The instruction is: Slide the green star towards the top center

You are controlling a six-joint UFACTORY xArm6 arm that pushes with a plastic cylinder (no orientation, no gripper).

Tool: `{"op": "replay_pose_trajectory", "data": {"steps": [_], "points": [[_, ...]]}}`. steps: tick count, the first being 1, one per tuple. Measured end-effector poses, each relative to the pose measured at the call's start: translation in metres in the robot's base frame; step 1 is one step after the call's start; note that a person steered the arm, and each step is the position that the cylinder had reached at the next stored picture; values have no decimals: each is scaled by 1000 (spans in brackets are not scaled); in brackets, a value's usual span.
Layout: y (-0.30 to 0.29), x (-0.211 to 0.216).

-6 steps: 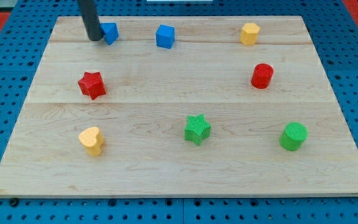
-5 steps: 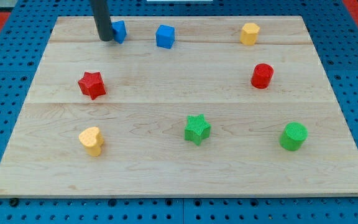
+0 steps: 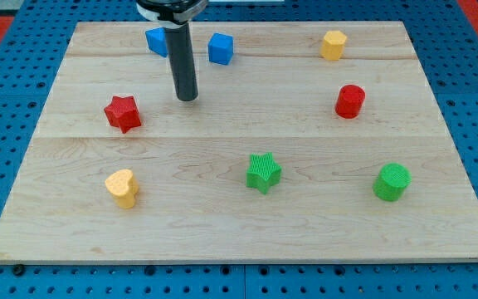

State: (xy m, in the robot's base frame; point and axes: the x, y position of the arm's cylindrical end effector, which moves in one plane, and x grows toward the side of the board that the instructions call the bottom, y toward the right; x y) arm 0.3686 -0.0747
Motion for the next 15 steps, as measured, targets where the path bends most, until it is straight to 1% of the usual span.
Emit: {"op": "replay_pose_trajectory", "data": {"steps": [1, 3, 4, 5, 6, 7, 8, 9, 11, 15], "points": [[48, 37], [183, 154], [175, 180], [110, 172], [88, 165], [105, 136], [84, 123], [64, 143], [78, 87], [77, -29]]}}
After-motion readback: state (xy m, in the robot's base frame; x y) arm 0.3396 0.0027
